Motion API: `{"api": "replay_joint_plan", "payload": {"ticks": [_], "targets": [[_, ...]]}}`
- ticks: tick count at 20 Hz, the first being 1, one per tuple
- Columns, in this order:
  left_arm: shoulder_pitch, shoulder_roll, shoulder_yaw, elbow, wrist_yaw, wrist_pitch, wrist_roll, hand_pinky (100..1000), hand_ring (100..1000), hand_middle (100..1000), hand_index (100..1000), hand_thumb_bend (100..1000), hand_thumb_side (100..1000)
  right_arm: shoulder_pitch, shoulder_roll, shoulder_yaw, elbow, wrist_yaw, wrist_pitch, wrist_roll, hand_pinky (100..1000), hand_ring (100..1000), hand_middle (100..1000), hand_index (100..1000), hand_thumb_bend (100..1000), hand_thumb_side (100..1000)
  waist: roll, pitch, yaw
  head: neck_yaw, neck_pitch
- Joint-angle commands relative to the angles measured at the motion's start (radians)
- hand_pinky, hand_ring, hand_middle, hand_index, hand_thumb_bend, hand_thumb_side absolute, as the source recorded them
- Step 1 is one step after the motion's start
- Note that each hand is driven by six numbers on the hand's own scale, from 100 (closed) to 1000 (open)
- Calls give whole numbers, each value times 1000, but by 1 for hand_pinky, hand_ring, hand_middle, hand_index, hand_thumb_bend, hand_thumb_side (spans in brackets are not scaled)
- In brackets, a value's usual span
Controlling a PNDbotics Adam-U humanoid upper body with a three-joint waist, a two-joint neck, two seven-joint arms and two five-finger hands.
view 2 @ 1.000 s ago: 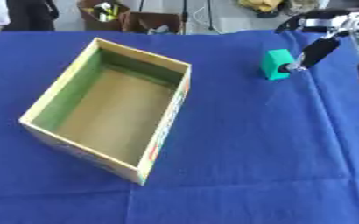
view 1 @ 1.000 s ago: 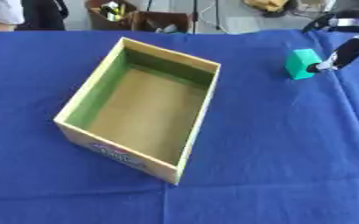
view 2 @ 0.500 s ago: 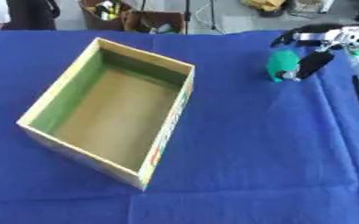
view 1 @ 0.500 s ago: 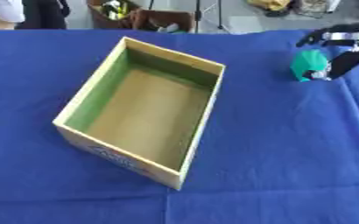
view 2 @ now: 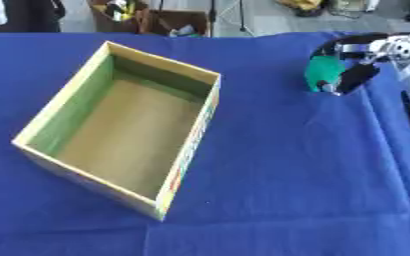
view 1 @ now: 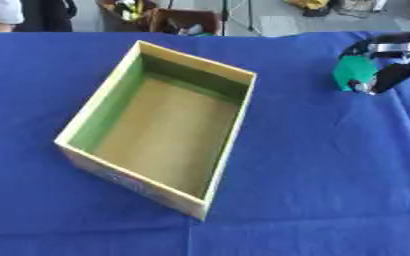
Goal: Pick up objects on the table and place them in the box.
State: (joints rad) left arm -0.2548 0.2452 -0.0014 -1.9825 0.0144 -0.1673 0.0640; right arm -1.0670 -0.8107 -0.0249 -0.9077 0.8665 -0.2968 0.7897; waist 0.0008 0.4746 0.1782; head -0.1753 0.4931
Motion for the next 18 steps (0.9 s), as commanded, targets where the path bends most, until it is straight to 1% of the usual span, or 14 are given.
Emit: {"api": "replay_joint_plan", "payload": {"ticks": [1, 8, 9, 12, 18], "targets": [[-4, 7, 0, -18, 0, 4, 0, 703, 585, 698, 834, 100, 1000, -22, -47, -14, -7, 3, 0, 12, 944, 1000, 1000, 1000, 152, 341, 0, -20, 0, -1, -12], [-3, 6, -1, -18, -1, 5, -1, 703, 585, 697, 834, 100, 1000, -23, -56, -19, -25, -13, 7, 21, 945, 1000, 1000, 1000, 162, 341, -2, -19, -2, 0, -10], [-3, 6, -1, -18, -1, 6, -1, 703, 575, 686, 829, 100, 1000, -23, -61, -21, -25, -10, 9, 22, 959, 1000, 1000, 1000, 247, 366, -3, -19, -4, 1, -14], [-5, 5, -1, -18, -2, 9, -3, 703, 572, 683, 826, 100, 1000, -18, -78, -25, -29, 3, 15, 21, 951, 1000, 1000, 1000, 248, 363, -7, -17, -4, 0, -24], [-8, 2, -3, -18, -3, 12, -8, 702, 565, 676, 820, 100, 1000, -14, -77, -28, -16, 19, 19, 9, 946, 1000, 990, 1000, 248, 349, -6, -8, 1, -6, -38]]}}
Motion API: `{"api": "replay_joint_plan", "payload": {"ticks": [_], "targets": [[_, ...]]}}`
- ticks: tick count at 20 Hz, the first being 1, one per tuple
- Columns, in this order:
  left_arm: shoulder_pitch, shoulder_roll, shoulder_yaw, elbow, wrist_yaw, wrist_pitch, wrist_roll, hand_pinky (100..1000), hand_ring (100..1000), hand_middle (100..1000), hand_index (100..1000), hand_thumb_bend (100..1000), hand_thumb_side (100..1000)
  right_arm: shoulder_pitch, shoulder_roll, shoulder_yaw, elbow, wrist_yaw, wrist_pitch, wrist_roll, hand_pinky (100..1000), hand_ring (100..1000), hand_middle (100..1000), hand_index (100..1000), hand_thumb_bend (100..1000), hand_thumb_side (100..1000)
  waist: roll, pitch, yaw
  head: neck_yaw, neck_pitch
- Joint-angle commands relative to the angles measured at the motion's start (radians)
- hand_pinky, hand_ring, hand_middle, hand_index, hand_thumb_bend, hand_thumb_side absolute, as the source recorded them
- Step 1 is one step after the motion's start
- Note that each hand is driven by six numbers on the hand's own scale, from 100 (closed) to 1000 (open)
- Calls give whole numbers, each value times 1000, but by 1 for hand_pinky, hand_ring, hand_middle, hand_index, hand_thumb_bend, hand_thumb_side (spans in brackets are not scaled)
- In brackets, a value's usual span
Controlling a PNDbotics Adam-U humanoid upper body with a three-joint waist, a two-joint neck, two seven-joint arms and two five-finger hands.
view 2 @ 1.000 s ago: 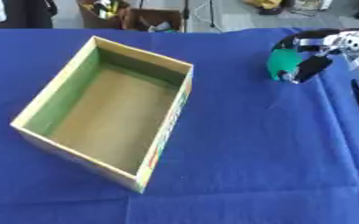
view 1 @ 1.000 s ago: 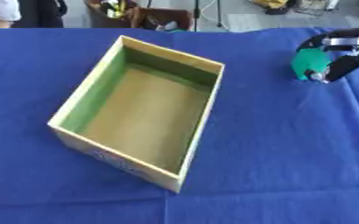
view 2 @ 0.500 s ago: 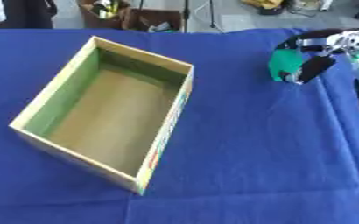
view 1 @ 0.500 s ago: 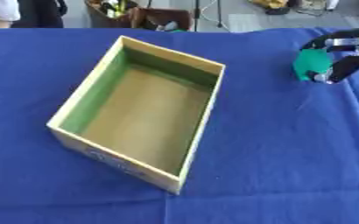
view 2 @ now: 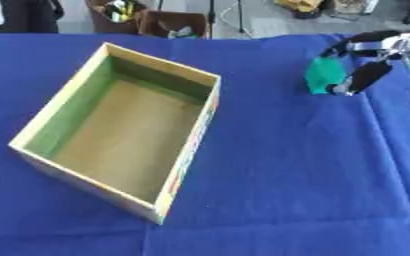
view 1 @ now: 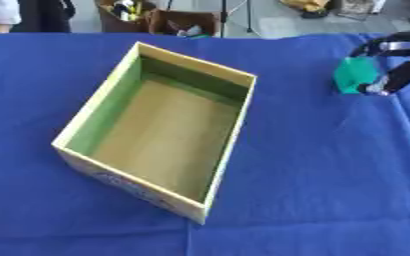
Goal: Pick up objects on the table and place them in the box.
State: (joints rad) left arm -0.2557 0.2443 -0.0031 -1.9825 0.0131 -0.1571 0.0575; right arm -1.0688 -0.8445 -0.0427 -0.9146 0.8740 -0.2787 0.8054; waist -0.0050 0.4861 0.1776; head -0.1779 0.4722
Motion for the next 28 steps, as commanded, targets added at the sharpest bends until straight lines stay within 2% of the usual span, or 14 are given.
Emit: {"api": "replay_joint_plan", "payload": {"ticks": [1, 5, 8, 13, 14, 17, 18, 20, 21, 23, 28], "targets": [[-7, 3, -1, -18, -2, 2, -1, 702, 564, 675, 819, 100, 1000, -11, -43, -9, -7, 14, 1, -8, 943, 1000, 984, 1000, 241, 346, 0, -18, 2, -4, -18], [-8, 1, -2, -18, -1, 4, -2, 702, 560, 671, 816, 100, 1000, -8, -36, -5, 0, 33, 0, -22, 927, 998, 922, 1000, 238, 342, 0, -14, 6, -7, -21], [-8, -1, -2, -18, -1, 5, -1, 701, 573, 668, 814, 100, 1000, -12, -25, -6, -4, 50, 1, -55, 893, 943, 831, 955, 275, 354, 0, -12, 7, -9, -23], [-6, -4, -3, -18, -2, 10, 0, 700, 575, 664, 810, 100, 1000, -11, -15, -1, -4, 82, 7, -121, 880, 924, 813, 926, 234, 356, -3, -7, 11, -10, -27], [-6, -5, -2, -18, -2, 11, 1, 699, 574, 663, 810, 100, 1000, -11, -15, -1, -4, 91, 8, -134, 867, 908, 790, 903, 217, 359, -3, -6, 12, -12, -27], [-7, -6, -1, -18, -3, 13, 4, 699, 572, 661, 807, 100, 1000, -14, -13, -7, -15, 114, 18, -172, 805, 836, 602, 728, 167, 376, -4, -5, 12, -10, -27], [-6, -7, -1, -18, -4, 14, 4, 698, 572, 661, 807, 100, 1000, -16, -13, -10, -24, 121, 22, -185, 779, 808, 536, 642, 148, 389, -4, -6, 12, -10, -25], [-5, -7, 0, -18, -4, 15, 6, 698, 572, 662, 807, 100, 1000, -17, -13, -14, -41, 133, 30, -211, 764, 791, 497, 587, 117, 398, -4, -7, 10, -9, -22], [-4, -7, 0, -18, -4, 16, 7, 698, 571, 663, 806, 100, 1000, -17, -13, -14, -48, 136, 32, -223, 740, 767, 440, 508, 100, 432, -4, -9, 9, -10, -20], [-2, -7, 1, -18, -5, 18, 8, 699, 571, 663, 805, 100, 1000, -18, -12, -11, -52, 131, 29, -249, 714, 751, 408, 454, 100, 457, -4, -14, 5, -9, -12], [3, -10, 1, -18, -6, 21, 8, 699, 570, 661, 803, 100, 997, -25, -13, 2, -44, 90, 10, -302, 693, 744, 389, 384, 100, 508, -5, -26, -6, -5, 7]]}}
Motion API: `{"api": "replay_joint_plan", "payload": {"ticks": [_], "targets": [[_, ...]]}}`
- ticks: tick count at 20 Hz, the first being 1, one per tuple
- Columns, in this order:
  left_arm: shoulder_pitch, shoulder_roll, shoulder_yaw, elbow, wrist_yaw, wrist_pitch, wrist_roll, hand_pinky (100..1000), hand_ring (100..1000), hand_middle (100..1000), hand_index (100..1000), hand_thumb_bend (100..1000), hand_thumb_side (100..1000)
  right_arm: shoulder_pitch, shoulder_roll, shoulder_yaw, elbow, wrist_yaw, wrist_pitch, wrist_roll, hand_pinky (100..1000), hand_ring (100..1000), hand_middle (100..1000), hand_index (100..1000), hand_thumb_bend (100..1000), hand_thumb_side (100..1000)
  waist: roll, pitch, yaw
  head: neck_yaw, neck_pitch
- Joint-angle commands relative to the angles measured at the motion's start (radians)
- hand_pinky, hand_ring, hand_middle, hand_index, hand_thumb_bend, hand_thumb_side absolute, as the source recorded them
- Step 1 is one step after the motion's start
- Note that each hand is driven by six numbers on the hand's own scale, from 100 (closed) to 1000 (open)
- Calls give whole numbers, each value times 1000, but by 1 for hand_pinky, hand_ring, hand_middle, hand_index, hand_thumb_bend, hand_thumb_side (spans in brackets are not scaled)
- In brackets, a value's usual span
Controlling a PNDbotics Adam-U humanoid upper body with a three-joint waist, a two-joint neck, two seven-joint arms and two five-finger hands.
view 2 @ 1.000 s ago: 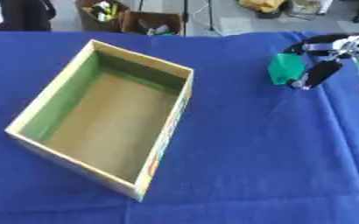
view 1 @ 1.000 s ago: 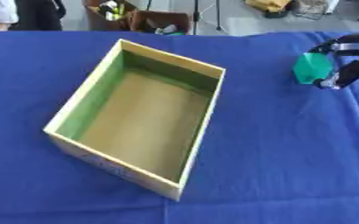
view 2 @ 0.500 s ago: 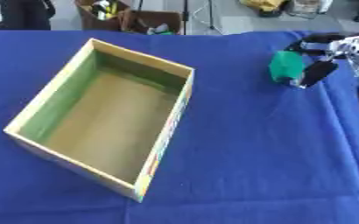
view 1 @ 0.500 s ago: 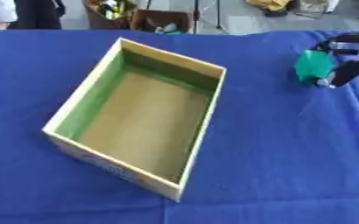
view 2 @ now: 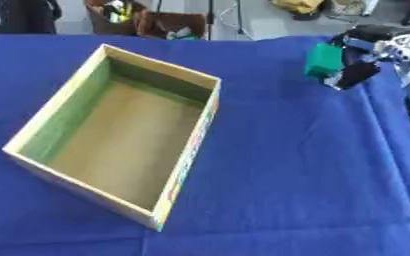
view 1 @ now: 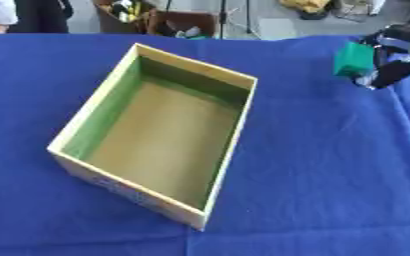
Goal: Pick up objects on the table and place them in the box.
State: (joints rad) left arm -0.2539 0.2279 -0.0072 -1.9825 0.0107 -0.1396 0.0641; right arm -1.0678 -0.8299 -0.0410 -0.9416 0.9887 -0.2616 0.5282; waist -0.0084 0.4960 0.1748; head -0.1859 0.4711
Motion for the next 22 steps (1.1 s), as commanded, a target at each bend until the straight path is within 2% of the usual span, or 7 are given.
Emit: {"api": "replay_joint_plan", "payload": {"ticks": [1, 7, 13, 17, 22], "targets": [[2, 6, 6, -18, -4, 5, 1, 699, 570, 661, 803, 100, 997, -27, -28, 2, -19, -36, -12, -29, 689, 744, 388, 380, 100, 512, -2, -39, -5, 4, 11], [9, 3, 8, -18, -4, 10, 2, 699, 571, 660, 801, 100, 994, -26, -31, 15, -69, -103, -36, -44, 666, 747, 367, 347, 100, 525, -3, -59, -14, 7, 29], [13, 1, 8, -18, 0, 13, 4, 699, 573, 661, 801, 100, 992, -26, -38, 56, -189, -183, -57, -93, 616, 704, 350, 332, 100, 563, -4, -91, -22, 19, 59], [15, -1, 6, -18, 5, 16, 3, 700, 574, 661, 800, 100, 990, -34, -25, 97, -276, -236, -27, -130, 595, 665, 354, 340, 100, 569, -4, -118, -28, 26, 82], [21, -3, 2, -18, 12, 22, -1, 700, 575, 661, 800, 100, 988, -51, 26, 139, -374, -287, 37, -120, 573, 644, 353, 339, 100, 571, -8, -151, -34, 27, 107]]}}
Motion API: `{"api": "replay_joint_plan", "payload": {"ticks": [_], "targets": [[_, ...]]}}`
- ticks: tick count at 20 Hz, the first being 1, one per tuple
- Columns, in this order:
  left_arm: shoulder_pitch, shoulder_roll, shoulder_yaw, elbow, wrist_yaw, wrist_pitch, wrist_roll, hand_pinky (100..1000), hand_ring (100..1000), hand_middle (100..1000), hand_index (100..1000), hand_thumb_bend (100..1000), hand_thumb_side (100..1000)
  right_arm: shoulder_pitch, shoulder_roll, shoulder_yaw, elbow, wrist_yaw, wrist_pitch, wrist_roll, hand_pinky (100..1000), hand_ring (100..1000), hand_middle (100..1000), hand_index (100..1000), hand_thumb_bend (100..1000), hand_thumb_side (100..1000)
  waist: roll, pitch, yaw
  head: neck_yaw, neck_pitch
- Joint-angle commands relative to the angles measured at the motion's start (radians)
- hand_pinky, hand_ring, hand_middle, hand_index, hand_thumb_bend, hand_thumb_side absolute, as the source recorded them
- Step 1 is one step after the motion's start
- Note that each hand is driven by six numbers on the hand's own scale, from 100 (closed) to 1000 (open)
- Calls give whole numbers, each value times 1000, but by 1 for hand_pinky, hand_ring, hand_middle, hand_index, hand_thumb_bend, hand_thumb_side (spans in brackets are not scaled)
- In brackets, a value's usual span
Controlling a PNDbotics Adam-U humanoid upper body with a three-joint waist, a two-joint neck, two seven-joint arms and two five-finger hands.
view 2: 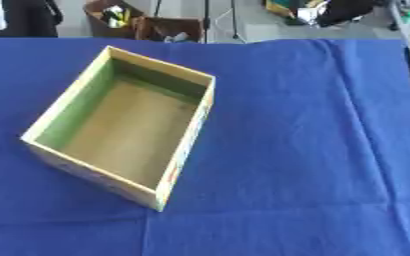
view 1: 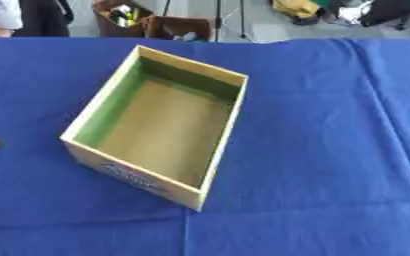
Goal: Pick up objects on the table and place them in the box.
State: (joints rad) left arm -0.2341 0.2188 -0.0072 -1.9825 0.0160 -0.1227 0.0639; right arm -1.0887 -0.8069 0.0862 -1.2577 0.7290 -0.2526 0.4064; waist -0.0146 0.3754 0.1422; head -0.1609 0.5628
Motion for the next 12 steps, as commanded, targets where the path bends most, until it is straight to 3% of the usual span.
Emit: {"api": "replay_joint_plan", "payload": {"ticks": [1, 12], "targets": [[1, 6, 1, -18, 9, 6, -2, 700, 575, 661, 800, 100, 988, -34, 20, 24, -72, -32, 41, 8, 572, 645, 352, 341, 100, 572, -2, -37, -2, 1, 19], [-4, 3, -7, -18, 21, 7, -9, 700, 576, 661, 799, 100, 986, -76, 170, 112, -126, -50, 95, 57, 576, 657, 350, 341, 100, 556, -13, -71, 11, -21, 41]]}}
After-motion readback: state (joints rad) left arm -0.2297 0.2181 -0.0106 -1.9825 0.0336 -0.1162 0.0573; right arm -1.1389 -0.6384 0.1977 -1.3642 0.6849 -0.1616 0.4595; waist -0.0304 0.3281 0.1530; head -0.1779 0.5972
